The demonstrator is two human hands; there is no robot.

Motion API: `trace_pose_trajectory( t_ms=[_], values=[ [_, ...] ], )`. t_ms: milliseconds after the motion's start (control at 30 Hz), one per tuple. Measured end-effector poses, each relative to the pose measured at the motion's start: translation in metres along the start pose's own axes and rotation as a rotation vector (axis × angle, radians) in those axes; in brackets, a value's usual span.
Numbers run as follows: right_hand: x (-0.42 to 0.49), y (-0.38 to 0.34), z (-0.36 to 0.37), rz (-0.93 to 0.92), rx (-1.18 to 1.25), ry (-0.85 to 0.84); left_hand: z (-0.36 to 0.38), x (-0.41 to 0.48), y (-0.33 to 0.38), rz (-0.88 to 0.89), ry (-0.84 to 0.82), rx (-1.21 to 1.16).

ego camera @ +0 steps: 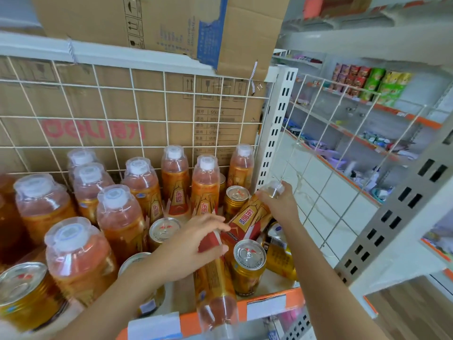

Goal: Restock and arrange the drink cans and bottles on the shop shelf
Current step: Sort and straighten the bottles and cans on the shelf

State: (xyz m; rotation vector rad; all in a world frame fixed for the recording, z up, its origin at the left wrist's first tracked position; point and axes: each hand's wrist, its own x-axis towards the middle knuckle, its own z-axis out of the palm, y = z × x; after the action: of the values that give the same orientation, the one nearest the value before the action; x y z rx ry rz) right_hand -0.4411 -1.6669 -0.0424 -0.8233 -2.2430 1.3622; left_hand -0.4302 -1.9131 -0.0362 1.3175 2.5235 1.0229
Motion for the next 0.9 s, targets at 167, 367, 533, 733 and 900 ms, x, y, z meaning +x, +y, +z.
trace_pose_trajectory(
  t_ms=[167, 367, 533, 733, 900],
  values=[
    [-0.009, -0.006, 0.003, -0.030, 0.057, 0.044, 0.004, -0.018, 0.006, -0.121, -0.144, 0.038],
    [-0.030, -0.033, -0.003, -0.364, 0.102, 0.020, 0.016, -0.025, 0.010, -0.196, -0.322, 0.241],
    [-0.050, -0.030, -0.005, -0.504, -0.061, -0.021, 0.026, -0.032, 0.012, -0.220, -0.387, 0.229],
    [-0.055, -0.028, -0.007, -0.470, -0.089, -0.046, 0.032, -0.048, 0.007, -0.093, -0.440, 0.177],
    [-0.059, -0.021, -0.005, -0.432, -0.005, -0.085, 0.047, -0.060, -0.003, 0.042, -0.376, 0.278]
  ],
)
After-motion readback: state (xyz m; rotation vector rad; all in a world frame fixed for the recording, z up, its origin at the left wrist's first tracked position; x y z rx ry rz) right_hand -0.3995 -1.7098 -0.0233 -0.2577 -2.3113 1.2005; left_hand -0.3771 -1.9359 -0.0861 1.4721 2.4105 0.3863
